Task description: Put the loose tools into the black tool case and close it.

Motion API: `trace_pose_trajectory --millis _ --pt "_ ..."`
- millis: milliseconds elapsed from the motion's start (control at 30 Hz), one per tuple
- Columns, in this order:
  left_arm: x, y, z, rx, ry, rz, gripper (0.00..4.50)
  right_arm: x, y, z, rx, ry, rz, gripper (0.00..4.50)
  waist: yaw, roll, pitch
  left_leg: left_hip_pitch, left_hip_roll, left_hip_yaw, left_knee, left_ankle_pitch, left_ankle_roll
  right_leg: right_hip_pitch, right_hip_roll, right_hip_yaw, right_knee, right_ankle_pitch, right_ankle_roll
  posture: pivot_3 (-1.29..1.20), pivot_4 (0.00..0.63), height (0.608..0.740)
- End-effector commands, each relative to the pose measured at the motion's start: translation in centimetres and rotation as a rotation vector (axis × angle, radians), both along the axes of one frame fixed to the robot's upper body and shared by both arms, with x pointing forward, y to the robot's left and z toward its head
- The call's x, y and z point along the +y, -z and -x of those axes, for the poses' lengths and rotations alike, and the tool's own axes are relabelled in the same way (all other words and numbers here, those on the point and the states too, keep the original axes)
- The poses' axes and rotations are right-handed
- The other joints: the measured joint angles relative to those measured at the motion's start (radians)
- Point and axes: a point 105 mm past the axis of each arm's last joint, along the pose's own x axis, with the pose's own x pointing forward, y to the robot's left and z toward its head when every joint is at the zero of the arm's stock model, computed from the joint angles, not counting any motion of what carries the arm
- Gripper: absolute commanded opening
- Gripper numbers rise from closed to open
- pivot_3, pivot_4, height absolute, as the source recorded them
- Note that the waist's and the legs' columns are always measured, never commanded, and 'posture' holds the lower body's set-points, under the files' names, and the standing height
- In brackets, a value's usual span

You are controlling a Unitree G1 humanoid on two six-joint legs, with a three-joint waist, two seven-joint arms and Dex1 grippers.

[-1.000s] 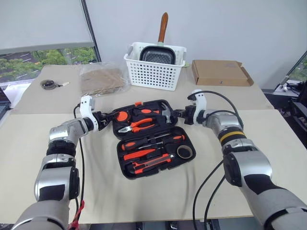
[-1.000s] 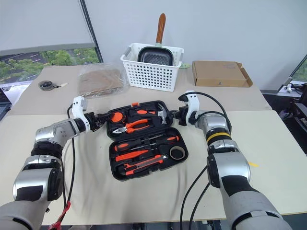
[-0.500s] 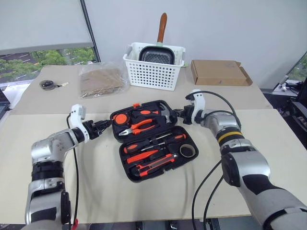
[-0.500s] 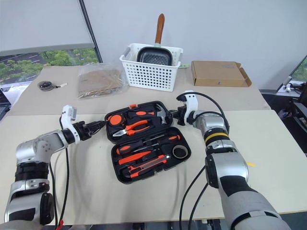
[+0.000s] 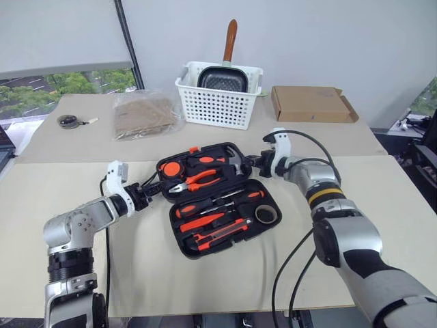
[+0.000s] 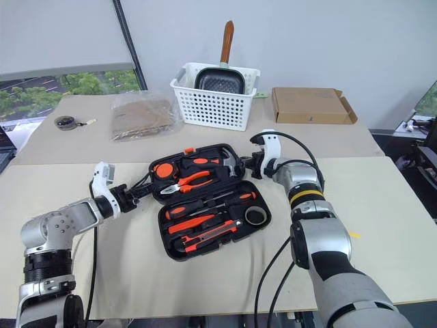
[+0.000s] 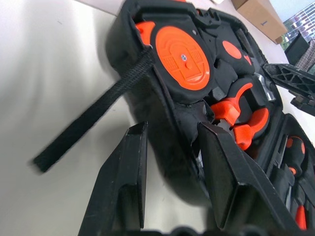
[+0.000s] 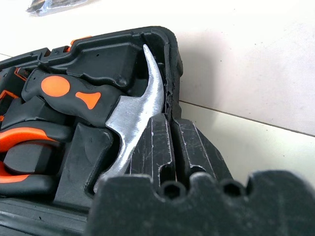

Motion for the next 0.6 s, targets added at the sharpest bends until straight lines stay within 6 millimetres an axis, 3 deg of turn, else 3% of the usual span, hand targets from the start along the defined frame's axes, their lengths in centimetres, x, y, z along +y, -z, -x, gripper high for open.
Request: trace_pose_trajectory --millis 33,67,200,333,433,600 --pt "-0.1 -0.5 -0.8 -0.020 -0.016 0.002 1.69 -0.2 -2.3 -0.5 -0.081 0.009 -0.034 0.00 0.000 0.000 0.000 0.000 0.000 0.000 0.000 0.000 0.000 0.000 0.000 0.000 0.000 0.000 0.000 0.00 0.150 0.700" --pt "-0.1 -0.6 -0.9 -0.019 -0.022 0.006 1.19 -0.3 -2.3 -0.5 -0.082 0.011 -0.032 0.00 0.000 0.000 0.000 0.000 0.000 0.000 0.000 0.000 0.000 0.000 0.000 0.000 0.000 0.000 0.000 0.00 0.150 0.700" --pt "0.3 -1.0 -1.2 -0.031 -0.043 0.014 0.01 -0.5 -2.2 -0.4 -0.084 0.015 -0.027 0.00 0.004 0.000 0.000 0.001 0.000 0.000 0.000 0.000 0.000 0.001 0.000 0.000 0.000 0.000 0.000 0.00 0.150 0.700" --pt "0.3 -1.9 -1.4 -0.070 -0.043 0.036 0.01 -0.7 -2.6 -0.4 -0.101 0.012 -0.040 0.00 0.004 0.000 0.000 0.001 0.000 -0.001 0.000 0.000 0.000 0.001 0.000 0.000 0.000 0.000 0.000 0.00 0.150 0.700" --pt "0.0 -3.3 -1.6 -0.150 -0.016 0.050 0.01 -0.3 -4.0 -0.1 -0.151 -0.018 -0.103 0.00 0.004 0.000 0.000 0.001 0.000 -0.001 0.000 0.000 -0.001 0.000 0.000 0.000 0.000 0.000 0.000 0.00 0.150 0.700" --pt "-0.3 -5.1 -3.3 -0.309 0.009 -0.034 0.01 -0.5 -5.5 0.7 -0.222 -0.068 -0.157 0.00 0.006 0.000 0.000 -0.003 0.000 0.000 0.000 0.001 -0.001 -0.003 0.000 0.000 0.000 0.001 -0.002 0.00 0.150 0.700"
